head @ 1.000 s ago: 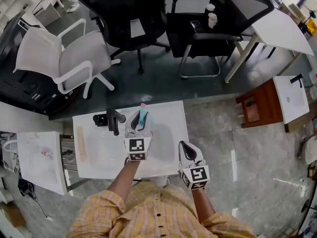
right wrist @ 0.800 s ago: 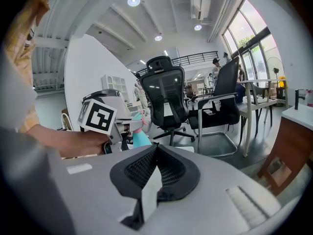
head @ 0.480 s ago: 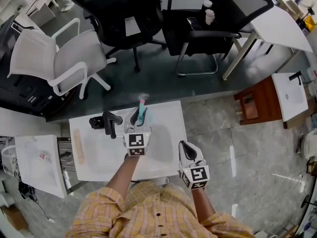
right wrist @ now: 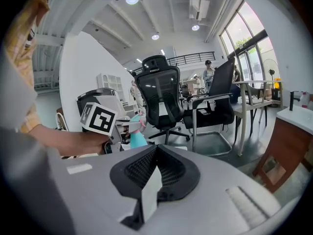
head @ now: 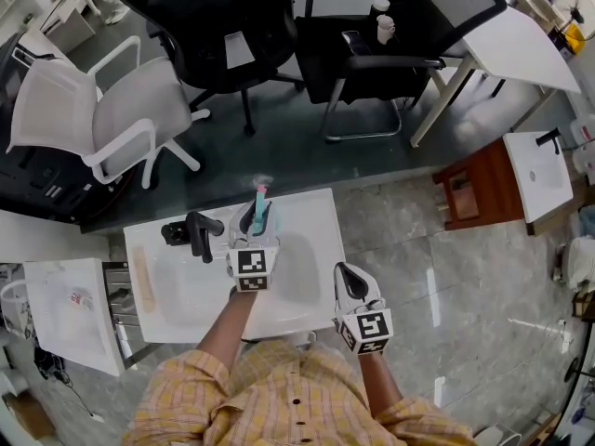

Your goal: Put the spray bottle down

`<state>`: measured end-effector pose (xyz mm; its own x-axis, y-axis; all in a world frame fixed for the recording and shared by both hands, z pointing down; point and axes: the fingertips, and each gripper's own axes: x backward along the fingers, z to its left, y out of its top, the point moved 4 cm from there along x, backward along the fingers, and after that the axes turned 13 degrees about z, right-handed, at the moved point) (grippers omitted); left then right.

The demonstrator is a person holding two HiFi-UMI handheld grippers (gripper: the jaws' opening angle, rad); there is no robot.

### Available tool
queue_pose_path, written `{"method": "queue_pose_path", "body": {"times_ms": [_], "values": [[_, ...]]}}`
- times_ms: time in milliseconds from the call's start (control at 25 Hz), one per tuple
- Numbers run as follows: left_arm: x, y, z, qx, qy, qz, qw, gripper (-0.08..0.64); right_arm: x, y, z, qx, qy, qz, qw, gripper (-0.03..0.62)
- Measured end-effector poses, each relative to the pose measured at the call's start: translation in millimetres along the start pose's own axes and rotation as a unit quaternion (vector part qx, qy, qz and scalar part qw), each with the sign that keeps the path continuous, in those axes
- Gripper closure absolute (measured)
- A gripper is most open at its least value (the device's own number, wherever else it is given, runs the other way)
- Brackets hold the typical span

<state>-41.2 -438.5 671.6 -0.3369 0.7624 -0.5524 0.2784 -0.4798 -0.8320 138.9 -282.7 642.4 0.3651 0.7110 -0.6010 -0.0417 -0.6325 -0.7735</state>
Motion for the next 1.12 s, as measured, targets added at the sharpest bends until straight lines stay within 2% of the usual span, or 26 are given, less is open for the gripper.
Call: {"method": "queue_pose_path", "body": {"times_ms": [320,800,1120], "values": [[4,2,-1,0.002,0.008,0.006,0.9999,0.407,10,3,2,0.004,-0.005,-0.003,1.000,0.592],[41,9,3,0.008,0.045,-0.004,0.9990,0.387,32,7,26,0.022,0.017,-0.019,0.999,0.592],[81,10,-2,0.043,0.060,-0.004,0.9973,0.387,49,12,38,0.026,0.027,-0.033,0.999,0.592]]}}
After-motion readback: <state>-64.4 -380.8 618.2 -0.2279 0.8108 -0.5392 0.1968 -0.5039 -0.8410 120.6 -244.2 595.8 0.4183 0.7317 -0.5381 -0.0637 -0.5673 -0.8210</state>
